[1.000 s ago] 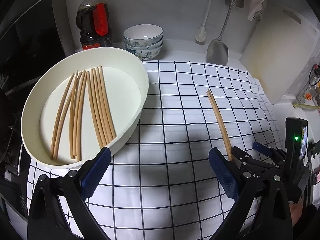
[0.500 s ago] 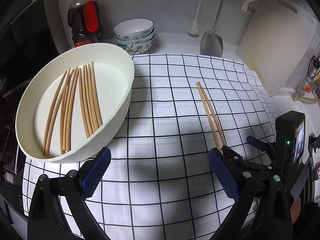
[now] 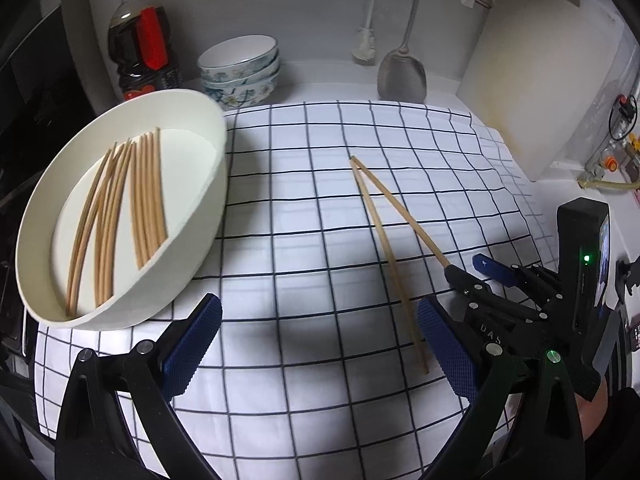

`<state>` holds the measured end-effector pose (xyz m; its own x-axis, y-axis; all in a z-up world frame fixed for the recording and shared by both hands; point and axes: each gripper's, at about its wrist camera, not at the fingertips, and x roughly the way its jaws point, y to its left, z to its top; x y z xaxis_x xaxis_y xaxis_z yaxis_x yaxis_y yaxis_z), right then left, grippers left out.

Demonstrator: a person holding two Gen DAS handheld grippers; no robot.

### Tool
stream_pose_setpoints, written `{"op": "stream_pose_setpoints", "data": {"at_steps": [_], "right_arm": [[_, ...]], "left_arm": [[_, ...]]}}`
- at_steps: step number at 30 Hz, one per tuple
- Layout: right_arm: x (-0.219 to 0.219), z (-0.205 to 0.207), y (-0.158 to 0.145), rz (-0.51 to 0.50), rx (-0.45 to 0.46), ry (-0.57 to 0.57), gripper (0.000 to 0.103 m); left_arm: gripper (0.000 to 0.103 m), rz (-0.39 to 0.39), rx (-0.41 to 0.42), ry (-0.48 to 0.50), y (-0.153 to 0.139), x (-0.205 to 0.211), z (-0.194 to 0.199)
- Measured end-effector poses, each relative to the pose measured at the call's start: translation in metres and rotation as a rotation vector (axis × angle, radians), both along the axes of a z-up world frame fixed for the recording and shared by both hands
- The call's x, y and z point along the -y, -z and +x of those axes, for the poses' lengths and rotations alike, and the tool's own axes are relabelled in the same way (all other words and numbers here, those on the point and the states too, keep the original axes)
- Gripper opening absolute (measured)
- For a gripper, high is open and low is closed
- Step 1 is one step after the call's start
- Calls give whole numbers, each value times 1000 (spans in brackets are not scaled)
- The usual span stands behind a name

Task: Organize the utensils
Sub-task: 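Lower the right tool and pinch one of the last two chopsticks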

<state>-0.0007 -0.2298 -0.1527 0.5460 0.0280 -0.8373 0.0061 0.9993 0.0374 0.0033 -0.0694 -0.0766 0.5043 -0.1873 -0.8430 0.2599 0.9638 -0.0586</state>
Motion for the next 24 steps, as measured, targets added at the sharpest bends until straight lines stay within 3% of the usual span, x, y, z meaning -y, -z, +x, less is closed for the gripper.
{"op": "stream_pose_setpoints", "data": {"at_steps": [7, 24], "right_arm": [[25, -5, -1, 23, 10, 23, 33], [75, -8, -3, -25, 15, -19, 32]], "left_arm": [[96, -2, -10, 27, 19, 29, 8], [96, 28, -49, -16, 62, 65, 31]]}}
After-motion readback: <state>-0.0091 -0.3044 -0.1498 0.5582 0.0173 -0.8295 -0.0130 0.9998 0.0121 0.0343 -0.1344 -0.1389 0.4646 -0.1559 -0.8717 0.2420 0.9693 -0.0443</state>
